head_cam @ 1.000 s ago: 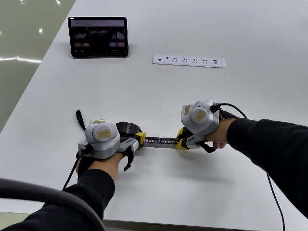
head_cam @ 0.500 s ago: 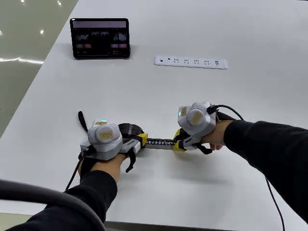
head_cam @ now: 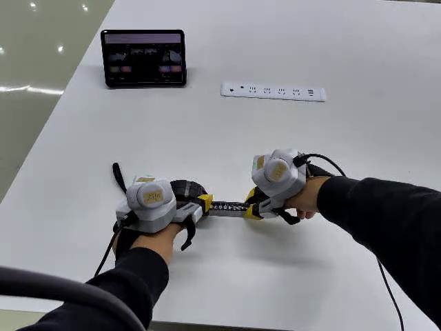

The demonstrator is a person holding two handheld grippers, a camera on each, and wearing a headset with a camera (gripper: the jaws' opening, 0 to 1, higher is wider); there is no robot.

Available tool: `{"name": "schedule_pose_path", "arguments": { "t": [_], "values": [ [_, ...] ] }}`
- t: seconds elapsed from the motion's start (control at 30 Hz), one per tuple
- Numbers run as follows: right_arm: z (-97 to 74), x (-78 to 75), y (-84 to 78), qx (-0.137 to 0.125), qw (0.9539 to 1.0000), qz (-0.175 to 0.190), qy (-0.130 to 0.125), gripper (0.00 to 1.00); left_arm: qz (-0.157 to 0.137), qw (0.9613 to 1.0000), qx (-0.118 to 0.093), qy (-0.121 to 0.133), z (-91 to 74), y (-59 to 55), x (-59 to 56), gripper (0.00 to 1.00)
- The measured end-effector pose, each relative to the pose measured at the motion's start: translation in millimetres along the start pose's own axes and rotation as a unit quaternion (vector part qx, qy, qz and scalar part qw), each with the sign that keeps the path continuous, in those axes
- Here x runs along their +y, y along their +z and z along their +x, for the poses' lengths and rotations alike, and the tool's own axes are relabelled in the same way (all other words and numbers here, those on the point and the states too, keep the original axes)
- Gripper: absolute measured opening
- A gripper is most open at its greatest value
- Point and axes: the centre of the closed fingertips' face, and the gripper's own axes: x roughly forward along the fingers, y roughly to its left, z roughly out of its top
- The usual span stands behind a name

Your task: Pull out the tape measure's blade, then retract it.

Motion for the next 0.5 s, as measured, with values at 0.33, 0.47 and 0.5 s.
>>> {"name": "schedule_pose_path", "arguments": {
  "t": [0.33,0.47,0.5],
  "values": [
    [4.4,1.0,6.1,-0.007,1.0,0.002,0.001,0.11,-0.001,1.0,0.001,0.0,-0.5,-0.1,0.0,0.57],
    [6.1,1.6,9.2,-0.011,0.9999,0.002,0.001,0.11,-0.002,1.0,0.001,-0.001,-0.6,0.2,0.2,0.57],
    [6.8,2.1,10.3,-0.013,0.9999,0.003,0.001,0.11,-0.002,1.0,0.001,-0.001,-0.4,0.4,0.9,0.57]
  ]
}}
